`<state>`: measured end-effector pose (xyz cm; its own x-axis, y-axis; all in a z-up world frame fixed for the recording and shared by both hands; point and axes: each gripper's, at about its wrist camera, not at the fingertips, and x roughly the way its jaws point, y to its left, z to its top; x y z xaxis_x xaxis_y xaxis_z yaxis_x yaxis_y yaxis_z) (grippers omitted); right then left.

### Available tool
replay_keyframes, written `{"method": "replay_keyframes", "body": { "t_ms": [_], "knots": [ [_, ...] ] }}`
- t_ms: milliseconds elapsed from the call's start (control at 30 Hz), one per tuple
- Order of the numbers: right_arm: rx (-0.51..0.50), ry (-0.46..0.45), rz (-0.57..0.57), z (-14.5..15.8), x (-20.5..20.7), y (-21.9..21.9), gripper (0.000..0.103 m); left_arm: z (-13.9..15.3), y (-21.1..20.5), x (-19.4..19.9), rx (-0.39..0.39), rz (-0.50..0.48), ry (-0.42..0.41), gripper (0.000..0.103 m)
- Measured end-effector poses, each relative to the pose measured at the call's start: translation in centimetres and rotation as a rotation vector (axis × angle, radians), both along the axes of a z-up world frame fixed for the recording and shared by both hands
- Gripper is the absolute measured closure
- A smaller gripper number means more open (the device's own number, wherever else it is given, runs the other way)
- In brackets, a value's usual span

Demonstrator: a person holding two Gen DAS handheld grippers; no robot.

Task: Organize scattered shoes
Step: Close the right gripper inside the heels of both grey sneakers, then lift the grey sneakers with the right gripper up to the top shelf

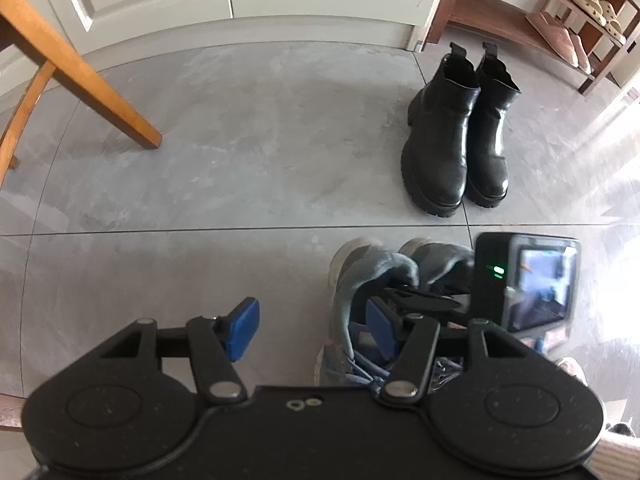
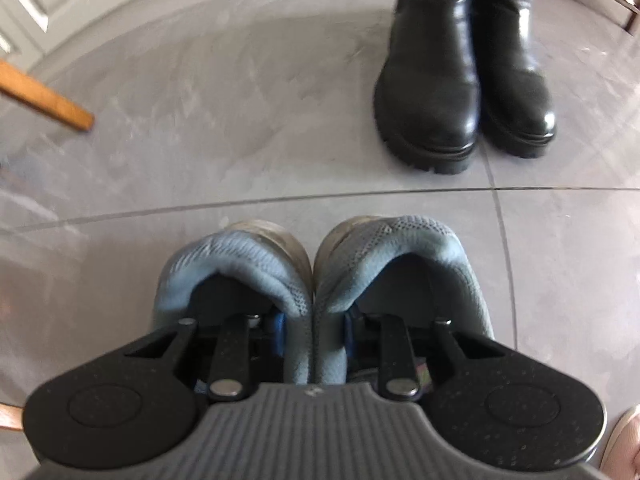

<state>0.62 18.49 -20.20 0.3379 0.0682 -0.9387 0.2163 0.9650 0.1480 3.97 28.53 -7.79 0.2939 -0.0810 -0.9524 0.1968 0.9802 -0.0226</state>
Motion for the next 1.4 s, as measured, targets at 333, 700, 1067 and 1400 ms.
{"method": "replay_keyframes", "body": {
  "t_ms": [333, 700, 1067, 1400],
  "knots": [
    [0.038, -0.192, -0.094, 10.0, -2.4, -6.0, 0.074, 6.2, -5.4, 1.6, 0.057, -0.067, -0.062, 0.044],
    [0.029, -0.412, -0.081, 23.2, -1.2, -18.0, 0.074, 12.4, -15.9, 3.8, 0.107, -0.129, -0.127, 0.044],
    [0.02, -0.456, -0.048, 48.5, 4.5, -37.7, 0.074, 29.4, -33.9, 7.5, 0.016, -0.134, -0.202, 0.044],
    [-0.072, -0.51, -0.096, 68.7, 18.5, -55.1, 0.074, 43.6, -46.4, 17.8, -0.099, -0.248, -0.364, 0.044]
  ]
}}
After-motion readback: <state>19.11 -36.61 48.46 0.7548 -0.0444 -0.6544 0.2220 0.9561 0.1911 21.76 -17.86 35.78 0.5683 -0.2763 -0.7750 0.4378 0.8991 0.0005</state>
